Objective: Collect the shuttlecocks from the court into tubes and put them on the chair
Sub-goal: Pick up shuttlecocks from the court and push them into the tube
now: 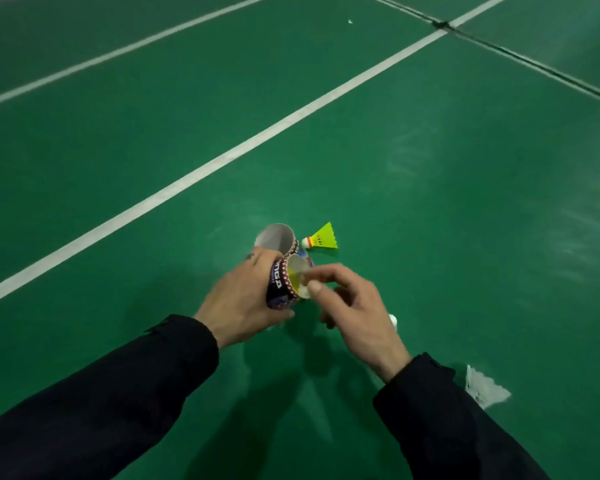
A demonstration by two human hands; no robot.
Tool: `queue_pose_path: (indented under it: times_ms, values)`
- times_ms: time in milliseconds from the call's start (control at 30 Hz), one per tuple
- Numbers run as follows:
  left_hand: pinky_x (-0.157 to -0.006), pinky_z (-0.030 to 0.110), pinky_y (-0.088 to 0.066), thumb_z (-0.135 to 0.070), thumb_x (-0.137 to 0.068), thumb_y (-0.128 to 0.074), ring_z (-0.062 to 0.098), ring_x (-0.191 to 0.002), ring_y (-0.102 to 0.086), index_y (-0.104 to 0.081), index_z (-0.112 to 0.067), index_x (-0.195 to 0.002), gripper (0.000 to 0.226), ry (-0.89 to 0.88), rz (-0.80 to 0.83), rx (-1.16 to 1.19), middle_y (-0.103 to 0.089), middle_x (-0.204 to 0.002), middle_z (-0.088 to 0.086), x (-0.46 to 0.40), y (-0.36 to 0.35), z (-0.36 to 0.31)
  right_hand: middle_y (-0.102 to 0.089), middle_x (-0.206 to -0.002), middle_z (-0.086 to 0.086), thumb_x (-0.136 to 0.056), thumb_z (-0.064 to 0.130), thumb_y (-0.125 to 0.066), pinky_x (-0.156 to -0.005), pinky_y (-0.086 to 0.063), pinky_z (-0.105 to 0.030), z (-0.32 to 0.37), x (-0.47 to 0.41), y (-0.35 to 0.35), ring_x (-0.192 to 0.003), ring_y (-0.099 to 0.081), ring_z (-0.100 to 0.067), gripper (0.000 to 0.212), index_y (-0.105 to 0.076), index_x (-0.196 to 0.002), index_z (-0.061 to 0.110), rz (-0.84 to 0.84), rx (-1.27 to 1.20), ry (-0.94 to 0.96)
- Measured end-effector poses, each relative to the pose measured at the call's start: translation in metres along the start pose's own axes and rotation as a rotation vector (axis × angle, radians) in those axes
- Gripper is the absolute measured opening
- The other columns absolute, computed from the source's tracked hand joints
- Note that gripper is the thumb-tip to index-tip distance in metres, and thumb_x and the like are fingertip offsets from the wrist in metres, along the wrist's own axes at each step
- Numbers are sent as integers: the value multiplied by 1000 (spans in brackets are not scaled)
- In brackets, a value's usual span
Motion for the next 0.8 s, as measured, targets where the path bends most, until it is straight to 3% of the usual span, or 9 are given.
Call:
queue_pose_path:
  times_ms: [67, 167, 233, 333, 500, 600, 667, 733, 800]
  values:
    - [-81, 38, -49, -42, -72, -89, 20, -97, -55, -43, -24, -127, 74, 93, -37, 53, -46, -119, -6, 6, 1, 15, -72, -91, 0, -86, 47, -61, -58, -50, -38, -9, -6, 9, -60, -54, -19, 20, -69, -93, 30, -218, -63, -78]
    - [-93, 37, -52, -44, -74, -89, 18, -105, -57, -41, -25, -129, 76, 177, -43, 111, -47, -124, -5, 19, 1, 33, -69, -94, 10, -88, 37, -64, -71, -59, -47, -50, -43, 12, -68, -64, -15, 8, -66, -93, 31, -350, 2, -259]
    - [-100, 36, -53, -46, -74, -89, 14, -110, -57, -39, -26, -132, 79, 222, -24, 174, -47, -132, -6, 29, 0, 43, -69, -110, 6, -83, 39, -63, -83, -58, -53, -78, -81, 11, -85, -71, -24, 25, -66, -105, 29, -368, 62, -349]
    - [-103, 28, -50, -49, -75, -88, 9, -112, -56, -35, -31, -130, 78, 223, 6, 191, -45, -134, -11, 42, 7, 52, -61, -137, -13, -88, 31, -66, -104, -48, -41, -107, -127, 8, -121, -61, -33, 52, -58, -136, 13, -340, 272, -388]
    - [-98, 24, -46, -50, -77, -86, 9, -111, -55, -36, -30, -135, 79, 261, -47, 153, -47, -135, -9, 67, 20, 75, -71, -122, -14, -89, 29, -74, -96, -49, -38, -131, -147, -11, -110, -65, -30, 40, -67, -124, 10, -250, 316, -504]
    - [-96, 26, -45, -47, -77, -87, 13, -112, -55, -37, -26, -137, 81, 292, -83, 122, -46, -136, -6, 73, 21, 84, -68, -86, -5, -89, 24, -75, -71, -49, -35, -94, -117, -31, -78, -58, -22, 16, -70, -92, 9, -275, 20, -304]
    - [-92, 25, -43, -45, -77, -87, 12, -108, -52, -37, -25, -137, 80, 293, -109, 130, -45, -134, -5, 74, 20, 85, -57, -78, -5, -93, 10, -70, -63, -43, -30, -46, -82, -39, -71, -48, -17, 9, -66, -90, 3, -226, -60, -68]
    - [-87, 25, -41, -43, -76, -88, 12, -104, -52, -38, -25, -134, 78, 235, -101, 114, -44, -130, -6, 69, 18, 77, -54, -72, 14, -91, 6, -71, -59, -35, -22, -4, -45, -46, -63, -42, -7, 7, -69, -89, 12, -106, 44, 130]
    - [-80, 31, -46, -41, -73, -89, 17, -97, -57, -39, -25, -129, 76, 119, -79, 70, -46, -124, -5, 61, 15, 64, -52, -72, 24, -88, 15, -70, -59, -32, -16, 18, -15, -58, -60, -41, 3, 9, -67, -90, 24, 56, 324, 281]
Point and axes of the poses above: each hand's wrist, its own x-axis away from the middle knuckle, its own y-axis out of the back of the hand, z = x × y, the point moved 5 cm from there along -x, towards the middle knuckle
